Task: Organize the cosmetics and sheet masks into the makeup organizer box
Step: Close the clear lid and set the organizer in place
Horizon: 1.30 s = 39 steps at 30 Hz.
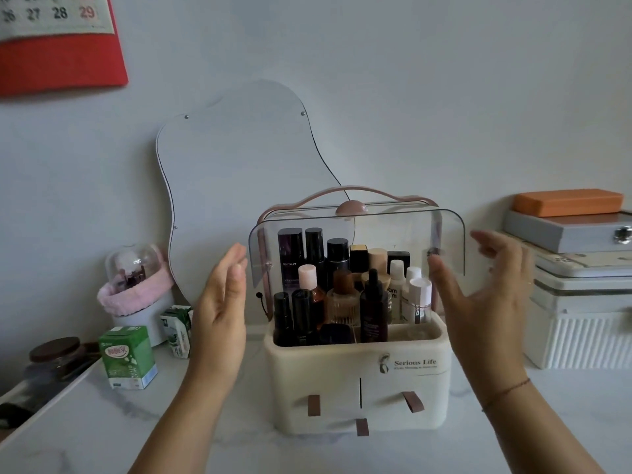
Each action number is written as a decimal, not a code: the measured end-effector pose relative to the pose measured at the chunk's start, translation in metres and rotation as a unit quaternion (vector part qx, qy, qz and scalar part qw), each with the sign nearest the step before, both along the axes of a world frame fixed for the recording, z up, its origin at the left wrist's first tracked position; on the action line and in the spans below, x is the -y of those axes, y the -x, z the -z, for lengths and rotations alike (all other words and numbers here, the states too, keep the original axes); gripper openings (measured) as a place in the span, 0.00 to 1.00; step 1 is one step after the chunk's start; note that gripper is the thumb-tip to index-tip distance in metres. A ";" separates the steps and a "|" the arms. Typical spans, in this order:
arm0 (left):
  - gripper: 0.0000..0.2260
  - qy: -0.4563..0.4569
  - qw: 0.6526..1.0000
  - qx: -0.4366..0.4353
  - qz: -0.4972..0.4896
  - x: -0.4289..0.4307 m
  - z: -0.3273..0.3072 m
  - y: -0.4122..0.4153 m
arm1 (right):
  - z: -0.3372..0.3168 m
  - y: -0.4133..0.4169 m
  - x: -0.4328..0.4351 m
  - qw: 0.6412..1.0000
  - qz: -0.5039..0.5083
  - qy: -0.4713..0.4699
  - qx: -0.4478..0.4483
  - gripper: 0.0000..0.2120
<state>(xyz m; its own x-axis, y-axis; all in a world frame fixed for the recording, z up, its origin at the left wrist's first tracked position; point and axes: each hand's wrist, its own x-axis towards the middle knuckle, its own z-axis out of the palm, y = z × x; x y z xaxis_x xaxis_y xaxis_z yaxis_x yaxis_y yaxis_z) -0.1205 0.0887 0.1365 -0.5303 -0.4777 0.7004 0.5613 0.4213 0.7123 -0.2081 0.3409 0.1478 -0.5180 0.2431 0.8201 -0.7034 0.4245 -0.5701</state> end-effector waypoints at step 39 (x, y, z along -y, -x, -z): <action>0.43 -0.110 0.958 0.229 0.136 -0.011 0.133 0.012 | 0.130 0.015 -0.012 0.883 -0.354 0.019 0.307 0.35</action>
<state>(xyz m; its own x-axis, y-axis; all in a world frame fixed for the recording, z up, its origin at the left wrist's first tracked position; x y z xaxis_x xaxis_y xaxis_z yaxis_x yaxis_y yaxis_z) -0.1321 0.0994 0.0033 -0.8836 -0.3872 0.2632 0.2368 0.1155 0.9647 -0.2233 0.3525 0.0178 -0.8956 -0.2975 0.3306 -0.3386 -0.0258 -0.9406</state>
